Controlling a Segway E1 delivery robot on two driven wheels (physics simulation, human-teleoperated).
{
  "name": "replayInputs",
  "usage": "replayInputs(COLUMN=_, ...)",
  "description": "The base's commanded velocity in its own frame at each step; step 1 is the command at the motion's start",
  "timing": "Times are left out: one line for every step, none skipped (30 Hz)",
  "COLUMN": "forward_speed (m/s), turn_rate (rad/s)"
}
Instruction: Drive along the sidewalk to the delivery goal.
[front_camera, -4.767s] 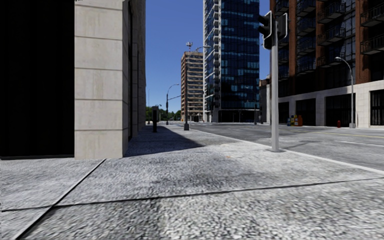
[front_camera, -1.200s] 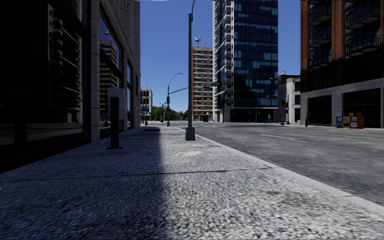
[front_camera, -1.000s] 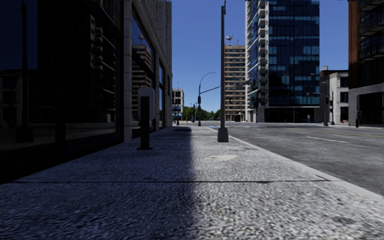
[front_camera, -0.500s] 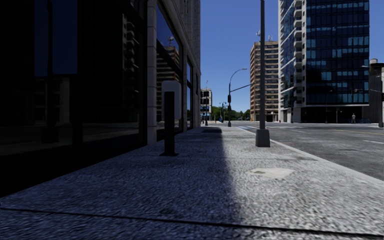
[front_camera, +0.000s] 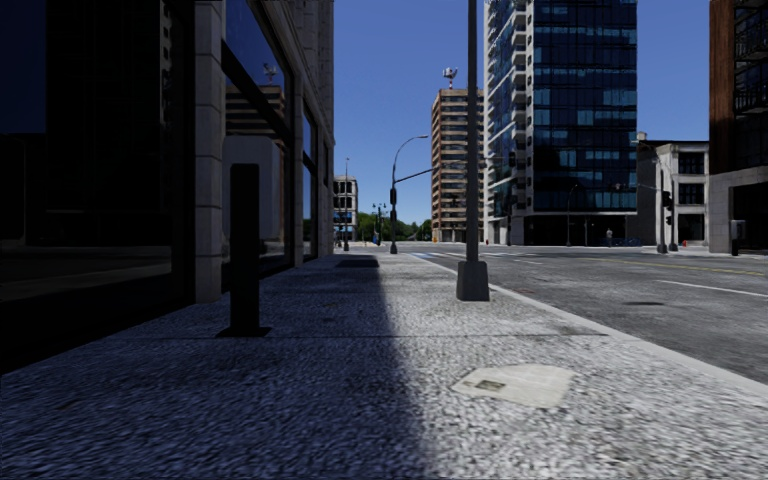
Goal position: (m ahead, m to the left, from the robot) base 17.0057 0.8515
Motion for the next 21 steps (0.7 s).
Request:
replayInputs(forward_speed=1.87, turn_rate=0.0)
replayInputs(forward_speed=1.87, turn_rate=0.0)
replayInputs(forward_speed=1.87, turn_rate=0.0)
replayInputs(forward_speed=1.87, turn_rate=0.0)
replayInputs(forward_speed=1.87, turn_rate=0.0)
replayInputs(forward_speed=1.87, turn_rate=0.0)
replayInputs(forward_speed=1.87, turn_rate=0.0)
replayInputs(forward_speed=1.87, turn_rate=0.0)
replayInputs(forward_speed=1.87, turn_rate=0.0)
replayInputs(forward_speed=1.87, turn_rate=0.0)
replayInputs(forward_speed=1.87, turn_rate=0.0)
replayInputs(forward_speed=1.87, turn_rate=0.0)
replayInputs(forward_speed=1.87, turn_rate=0.0)
replayInputs(forward_speed=1.87, turn_rate=0.0)
replayInputs(forward_speed=1.87, turn_rate=0.0)
replayInputs(forward_speed=1.87, turn_rate=0.0)
replayInputs(forward_speed=1.87, turn_rate=0.0)
replayInputs(forward_speed=1.87, turn_rate=0.0)
replayInputs(forward_speed=1.87, turn_rate=0.0)
replayInputs(forward_speed=1.87, turn_rate=0.16)
replayInputs(forward_speed=1.87, turn_rate=0.56)
